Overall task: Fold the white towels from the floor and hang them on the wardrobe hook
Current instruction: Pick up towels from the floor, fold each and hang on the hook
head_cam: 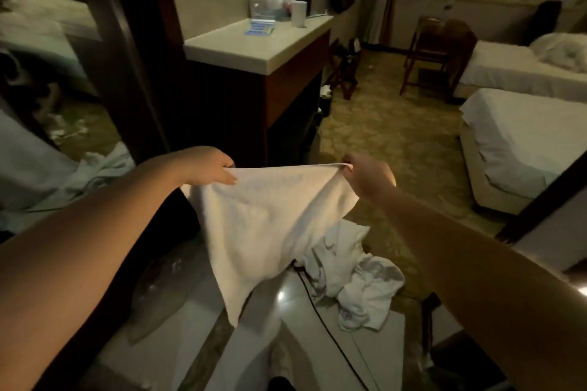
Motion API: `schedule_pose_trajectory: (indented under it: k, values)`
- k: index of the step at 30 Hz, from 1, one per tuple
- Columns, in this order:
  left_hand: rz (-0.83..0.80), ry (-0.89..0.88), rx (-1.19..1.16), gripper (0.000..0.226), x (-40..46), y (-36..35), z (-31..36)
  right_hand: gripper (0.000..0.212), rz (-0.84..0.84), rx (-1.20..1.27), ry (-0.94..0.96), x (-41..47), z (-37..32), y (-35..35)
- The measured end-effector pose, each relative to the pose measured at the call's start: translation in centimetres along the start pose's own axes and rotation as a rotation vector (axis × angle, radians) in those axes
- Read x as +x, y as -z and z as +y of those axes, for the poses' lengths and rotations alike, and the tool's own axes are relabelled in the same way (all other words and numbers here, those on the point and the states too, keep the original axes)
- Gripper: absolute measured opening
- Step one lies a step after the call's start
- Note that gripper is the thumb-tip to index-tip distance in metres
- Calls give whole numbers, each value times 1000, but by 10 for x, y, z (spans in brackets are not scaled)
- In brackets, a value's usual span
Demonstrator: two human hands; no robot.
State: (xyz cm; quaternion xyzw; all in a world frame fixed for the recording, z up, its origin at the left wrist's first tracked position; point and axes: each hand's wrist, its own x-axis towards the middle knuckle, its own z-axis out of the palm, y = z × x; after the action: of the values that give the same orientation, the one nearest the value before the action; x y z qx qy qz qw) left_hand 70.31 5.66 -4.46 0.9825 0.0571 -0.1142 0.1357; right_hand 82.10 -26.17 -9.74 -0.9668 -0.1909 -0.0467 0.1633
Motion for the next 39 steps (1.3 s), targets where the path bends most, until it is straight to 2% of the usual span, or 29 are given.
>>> schedule_pose_trajectory:
  k: [3, 6, 12, 15, 18, 24, 30, 32, 36, 39]
  values:
    - [22, 109, 72, 24, -59, -13, -32, 19, 103, 58, 74, -36, -34, 7]
    - [12, 198, 122, 28, -120, -16, -61, 19, 136, 131, 146, -65, -64, 20]
    - [158, 313, -7, 25, -248, -3, -97, 15, 186, 190, 261, -108, -112, 45]
    - [339, 352, -274, 15, -309, -6, -106, 13, 202, 228, 258, -131, -140, 50]
    - [488, 329, -856, 7, -378, -14, -117, 19, 148, 292, 236, -162, -167, 52]
    - [654, 264, -1342, 28, -521, -40, -140, 18, -6, 426, 274, -255, -236, 51]
    - [813, 358, -1499, 42, -651, -58, -159, 19, -56, 477, 267, -357, -310, 37]
    - [847, 437, -1539, 48, -688, -62, -162, 23, -69, 496, 251, -387, -332, 31]
    - [915, 540, -1630, 24, -745, -69, -159, 29, -226, 591, 204, -442, -374, 22]
    - [941, 538, -1640, 29, -778, -76, -154, 32, -361, 693, 250, -488, -406, 21]
